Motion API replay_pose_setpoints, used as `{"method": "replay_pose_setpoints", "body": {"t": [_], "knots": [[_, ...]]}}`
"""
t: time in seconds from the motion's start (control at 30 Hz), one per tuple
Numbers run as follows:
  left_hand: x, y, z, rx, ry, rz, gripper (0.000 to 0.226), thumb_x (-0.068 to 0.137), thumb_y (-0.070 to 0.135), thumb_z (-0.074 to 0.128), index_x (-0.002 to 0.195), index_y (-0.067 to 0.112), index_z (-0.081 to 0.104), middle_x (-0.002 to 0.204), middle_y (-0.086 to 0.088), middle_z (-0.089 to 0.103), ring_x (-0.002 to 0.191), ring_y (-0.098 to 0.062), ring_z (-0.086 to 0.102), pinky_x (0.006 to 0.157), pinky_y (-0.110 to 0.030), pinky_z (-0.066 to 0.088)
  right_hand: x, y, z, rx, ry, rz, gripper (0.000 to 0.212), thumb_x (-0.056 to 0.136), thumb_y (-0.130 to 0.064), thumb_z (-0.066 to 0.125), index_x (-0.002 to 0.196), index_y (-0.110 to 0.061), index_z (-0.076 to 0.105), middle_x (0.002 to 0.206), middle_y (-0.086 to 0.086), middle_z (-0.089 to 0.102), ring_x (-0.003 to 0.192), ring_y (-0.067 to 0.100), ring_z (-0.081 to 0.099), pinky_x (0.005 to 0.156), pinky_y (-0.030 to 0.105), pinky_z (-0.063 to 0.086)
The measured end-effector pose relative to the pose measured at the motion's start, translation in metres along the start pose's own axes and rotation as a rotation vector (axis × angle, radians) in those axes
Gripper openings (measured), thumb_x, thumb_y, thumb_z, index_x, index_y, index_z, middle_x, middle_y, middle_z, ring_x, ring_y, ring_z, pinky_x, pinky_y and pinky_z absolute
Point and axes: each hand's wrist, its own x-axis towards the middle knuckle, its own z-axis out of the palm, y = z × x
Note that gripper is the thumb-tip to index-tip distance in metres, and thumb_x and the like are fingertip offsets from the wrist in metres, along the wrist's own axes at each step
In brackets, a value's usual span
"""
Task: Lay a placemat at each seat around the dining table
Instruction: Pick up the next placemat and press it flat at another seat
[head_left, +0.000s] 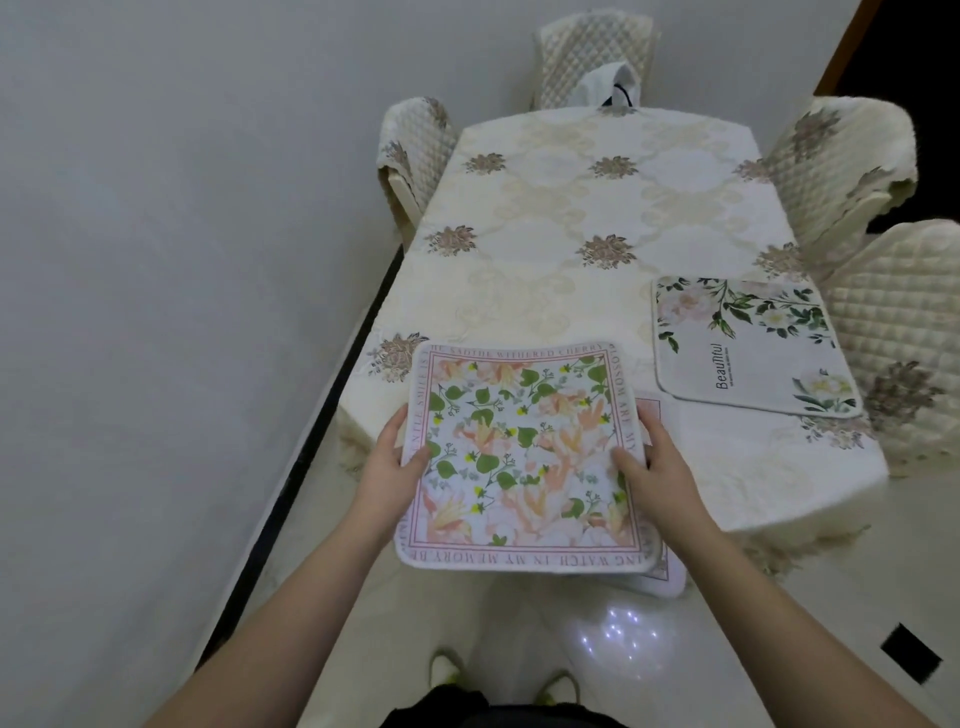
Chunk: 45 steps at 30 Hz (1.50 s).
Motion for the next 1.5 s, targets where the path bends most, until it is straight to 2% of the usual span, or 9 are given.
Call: {"method": "replay_pose_setpoints", "body": {"t": [0.23,0.37,0.53,0.67,0.9,1.07,1.2,1.33,1.5], "knots": [[-0.021,0.001,-0.063,-0.089,0.096,0.004,0.062,0.096,0.014,0.063,0.146,0.043,0.038,0.112,0.000,0.074,0.088,-0.030,0.075,0.076,-0.056,0.060,-0.008,-0.038,0.054,-0.034,-0.077,-0.051,0.053,0.099,-0.019,0.054,0.141,-0.042,0.033,0.106,-0.012,0.069,0.078,0.007,0.073,0.061,0.030,0.060],[-0.034,-0.006,-0.105,-0.144,0.176,-0.026,0.060,0.097,0.013,0.062,0.142,0.043,0.035,0.103,-0.005,0.075,0.080,-0.030,0.076,0.068,-0.048,0.061,-0.013,-0.054,0.096,-0.102,-0.125,-0.052,0.059,0.098,-0.023,0.056,0.148,-0.039,0.028,0.107,-0.007,0.070,0.079,0.015,0.074,0.068,0.045,0.062],[-0.052,-0.030,-0.179,-0.134,0.250,-0.029,0.056,0.097,0.018,0.063,0.140,0.044,0.040,0.110,-0.008,0.074,0.082,-0.030,0.076,0.072,-0.055,0.060,-0.035,-0.080,0.163,-0.139,-0.193,-0.078,0.063,0.099,-0.023,0.056,0.151,-0.036,0.025,0.108,-0.009,0.069,0.076,0.010,0.073,0.062,0.034,0.062],[-0.076,-0.045,-0.242,-0.145,0.323,-0.016,0.054,0.098,0.015,0.061,0.142,0.038,0.040,0.108,-0.009,0.074,0.081,-0.029,0.076,0.071,-0.054,0.061,-0.059,-0.097,0.225,-0.134,-0.260,-0.114,0.059,0.099,-0.023,0.055,0.149,-0.038,0.029,0.110,-0.005,0.071,0.081,0.012,0.074,0.070,0.041,0.062],[-0.117,-0.074,-0.340,-0.105,0.451,-0.001,0.055,0.099,0.016,0.058,0.144,0.039,0.037,0.108,-0.004,0.074,0.081,-0.021,0.076,0.065,-0.045,0.063,-0.098,-0.116,0.329,-0.135,-0.352,-0.175,0.051,0.099,-0.020,0.055,0.142,-0.038,0.036,0.109,-0.007,0.071,0.081,0.006,0.073,0.058,0.021,0.058],[-0.133,-0.084,-0.385,-0.026,0.511,0.020,0.055,0.099,0.017,0.059,0.144,0.039,0.038,0.111,0.002,0.073,0.083,-0.014,0.075,0.068,-0.041,0.063,-0.110,-0.126,0.376,-0.167,-0.391,-0.231,0.049,0.096,-0.021,0.058,0.137,-0.041,0.039,0.113,-0.011,0.070,0.093,0.010,0.072,0.078,0.044,0.061],[-0.130,-0.085,-0.399,-0.026,0.526,0.042,0.055,0.098,0.016,0.059,0.144,0.039,0.039,0.109,0.006,0.073,0.084,-0.011,0.075,0.065,-0.032,0.062,-0.100,-0.136,0.392,-0.193,-0.419,-0.246,0.052,0.095,-0.023,0.058,0.141,-0.038,0.037,0.115,-0.010,0.070,0.095,0.012,0.072,0.081,0.046,0.060],[-0.112,-0.082,-0.404,-0.040,0.518,0.035,0.056,0.099,0.017,0.059,0.146,0.040,0.038,0.109,0.005,0.073,0.084,-0.012,0.075,0.066,-0.035,0.062,-0.082,-0.140,0.400,-0.199,-0.400,-0.259,0.056,0.096,-0.020,0.058,0.146,-0.032,0.035,0.113,-0.012,0.069,0.091,0.005,0.071,0.080,0.036,0.060],[-0.065,-0.071,-0.404,-0.044,0.489,0.025,0.057,0.098,0.018,0.060,0.145,0.041,0.038,0.109,0.003,0.073,0.084,-0.015,0.075,0.072,-0.045,0.062,-0.050,-0.143,0.405,-0.158,-0.385,-0.236,0.053,0.097,-0.016,0.056,0.143,-0.036,0.037,0.109,-0.013,0.069,0.083,-0.001,0.070,0.060,0.014,0.054]]}}
